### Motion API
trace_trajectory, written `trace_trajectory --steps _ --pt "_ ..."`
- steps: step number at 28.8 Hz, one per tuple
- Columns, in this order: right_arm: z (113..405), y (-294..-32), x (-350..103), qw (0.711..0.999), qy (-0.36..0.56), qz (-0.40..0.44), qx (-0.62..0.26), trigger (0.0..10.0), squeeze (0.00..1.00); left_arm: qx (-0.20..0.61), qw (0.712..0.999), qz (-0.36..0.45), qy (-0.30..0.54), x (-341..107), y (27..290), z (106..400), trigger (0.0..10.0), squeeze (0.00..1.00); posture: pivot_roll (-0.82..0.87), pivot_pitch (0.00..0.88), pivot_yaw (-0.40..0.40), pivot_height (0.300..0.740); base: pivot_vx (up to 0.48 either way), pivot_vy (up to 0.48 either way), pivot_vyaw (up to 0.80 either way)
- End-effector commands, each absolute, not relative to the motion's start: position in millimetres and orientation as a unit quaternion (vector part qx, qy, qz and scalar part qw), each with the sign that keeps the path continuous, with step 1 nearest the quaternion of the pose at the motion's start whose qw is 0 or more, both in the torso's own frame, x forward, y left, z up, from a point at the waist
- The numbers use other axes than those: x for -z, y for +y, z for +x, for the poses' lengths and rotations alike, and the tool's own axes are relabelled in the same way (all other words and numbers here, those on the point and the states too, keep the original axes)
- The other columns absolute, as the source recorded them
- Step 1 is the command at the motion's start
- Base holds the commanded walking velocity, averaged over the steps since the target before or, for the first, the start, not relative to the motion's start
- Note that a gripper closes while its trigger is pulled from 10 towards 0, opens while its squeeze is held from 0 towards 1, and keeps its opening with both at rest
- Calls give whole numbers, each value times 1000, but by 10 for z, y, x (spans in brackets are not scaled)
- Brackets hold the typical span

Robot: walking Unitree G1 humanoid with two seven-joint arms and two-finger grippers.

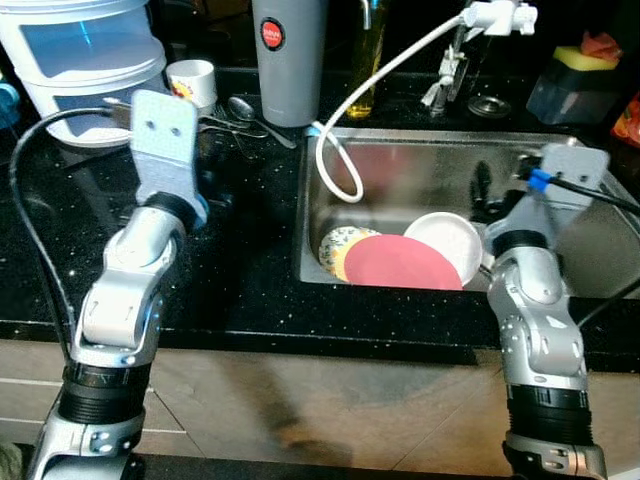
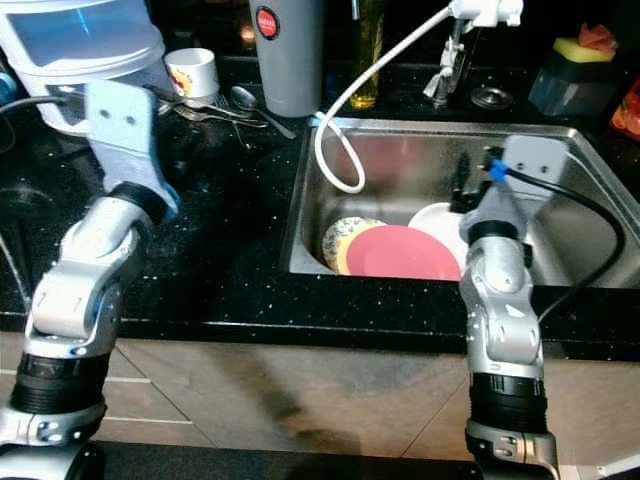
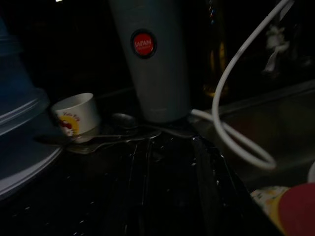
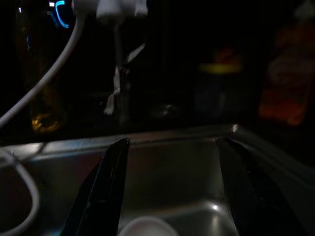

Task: Kitchen organization

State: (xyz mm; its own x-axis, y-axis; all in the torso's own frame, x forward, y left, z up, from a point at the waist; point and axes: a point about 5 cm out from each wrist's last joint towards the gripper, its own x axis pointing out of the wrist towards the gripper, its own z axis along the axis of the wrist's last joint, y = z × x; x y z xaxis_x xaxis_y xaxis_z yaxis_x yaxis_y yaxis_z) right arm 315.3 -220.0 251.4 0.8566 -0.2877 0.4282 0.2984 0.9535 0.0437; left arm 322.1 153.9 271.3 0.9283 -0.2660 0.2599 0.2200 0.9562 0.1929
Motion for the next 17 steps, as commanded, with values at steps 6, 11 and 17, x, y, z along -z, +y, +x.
trace_trajectory --steps 6,11,17 --pt "3083 -2231 -2525 956 -243 7 162 10000 0 136 978 40 -150 -2617 1470 3187 10000 0 96 49 29 740 0 0 0" --pt "3109 -2205 -2478 959 -234 22 161 10000 0 140 979 33 -147 -2552 1404 3200 10000 0 94 38 26 740 0 0 0" --pt "3116 -2188 -2427 961 -224 25 159 10000 0 132 980 30 -143 -2519 1392 3228 10000 0 90 25 25 740 0 0 0"
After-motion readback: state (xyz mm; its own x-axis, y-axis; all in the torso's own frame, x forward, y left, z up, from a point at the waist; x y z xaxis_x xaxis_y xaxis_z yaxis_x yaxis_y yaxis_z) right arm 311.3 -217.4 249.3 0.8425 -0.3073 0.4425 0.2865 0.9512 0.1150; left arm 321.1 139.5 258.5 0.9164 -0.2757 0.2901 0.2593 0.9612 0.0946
